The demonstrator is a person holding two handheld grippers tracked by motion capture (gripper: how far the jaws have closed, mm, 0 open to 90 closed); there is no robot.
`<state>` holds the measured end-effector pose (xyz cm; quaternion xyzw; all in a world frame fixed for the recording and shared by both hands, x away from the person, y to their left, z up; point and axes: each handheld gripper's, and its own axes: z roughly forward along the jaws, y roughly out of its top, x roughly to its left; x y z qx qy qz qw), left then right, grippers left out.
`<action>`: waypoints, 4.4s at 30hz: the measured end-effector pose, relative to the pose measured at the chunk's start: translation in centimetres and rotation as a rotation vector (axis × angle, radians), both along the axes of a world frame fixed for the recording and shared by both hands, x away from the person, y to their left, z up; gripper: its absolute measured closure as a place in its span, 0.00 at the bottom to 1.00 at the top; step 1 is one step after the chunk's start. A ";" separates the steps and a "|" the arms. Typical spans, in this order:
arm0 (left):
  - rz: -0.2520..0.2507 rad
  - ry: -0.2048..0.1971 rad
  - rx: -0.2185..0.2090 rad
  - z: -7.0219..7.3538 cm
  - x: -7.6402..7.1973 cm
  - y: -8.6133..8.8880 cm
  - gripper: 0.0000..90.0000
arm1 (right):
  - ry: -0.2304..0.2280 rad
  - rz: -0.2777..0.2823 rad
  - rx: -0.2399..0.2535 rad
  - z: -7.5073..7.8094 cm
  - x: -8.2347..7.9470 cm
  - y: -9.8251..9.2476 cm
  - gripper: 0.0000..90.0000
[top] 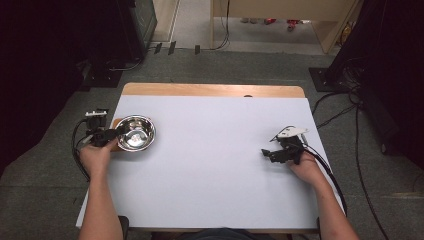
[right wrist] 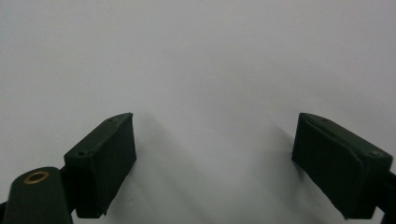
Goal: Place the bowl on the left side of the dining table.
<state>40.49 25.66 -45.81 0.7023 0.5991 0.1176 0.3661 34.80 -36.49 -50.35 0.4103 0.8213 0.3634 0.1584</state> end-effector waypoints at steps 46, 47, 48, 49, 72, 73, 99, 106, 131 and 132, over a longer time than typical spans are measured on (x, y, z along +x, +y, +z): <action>0.074 0.037 -0.032 -1.5 0.6 1.6 0.95 | 0.000 0.000 0.000 0.0 0.0 0.0 0.14; 0.074 0.036 -0.029 -1.6 0.6 1.6 0.95 | 0.000 0.000 0.000 0.0 0.0 0.0 0.14; 0.074 0.034 -0.024 -1.6 0.6 1.5 0.94 | 0.000 0.000 0.000 0.0 0.0 0.0 0.14; 0.074 0.033 -0.018 -1.6 0.6 1.5 0.94 | 0.000 0.000 0.000 0.0 0.0 0.0 0.14; 0.060 0.018 -0.030 -0.9 0.4 1.3 0.64 | 0.000 0.000 0.000 0.0 0.0 0.0 0.14; 0.062 0.015 -0.032 -0.8 0.3 1.3 0.63 | 0.000 0.000 0.000 0.0 0.0 0.0 0.14; 0.037 -0.008 0.003 1.5 -0.6 0.5 0.46 | 0.000 0.000 0.000 0.0 0.0 0.0 0.14; 0.035 0.003 0.012 1.3 -0.5 0.6 0.50 | 0.000 0.000 0.000 0.0 0.0 0.0 0.14; 0.039 -0.073 -0.014 3.4 -1.4 0.4 0.45 | 0.000 0.000 0.000 0.0 0.0 0.0 0.14; 0.034 -0.074 -0.012 3.5 -1.5 0.3 0.45 | 0.000 0.000 0.000 0.0 0.0 0.0 0.14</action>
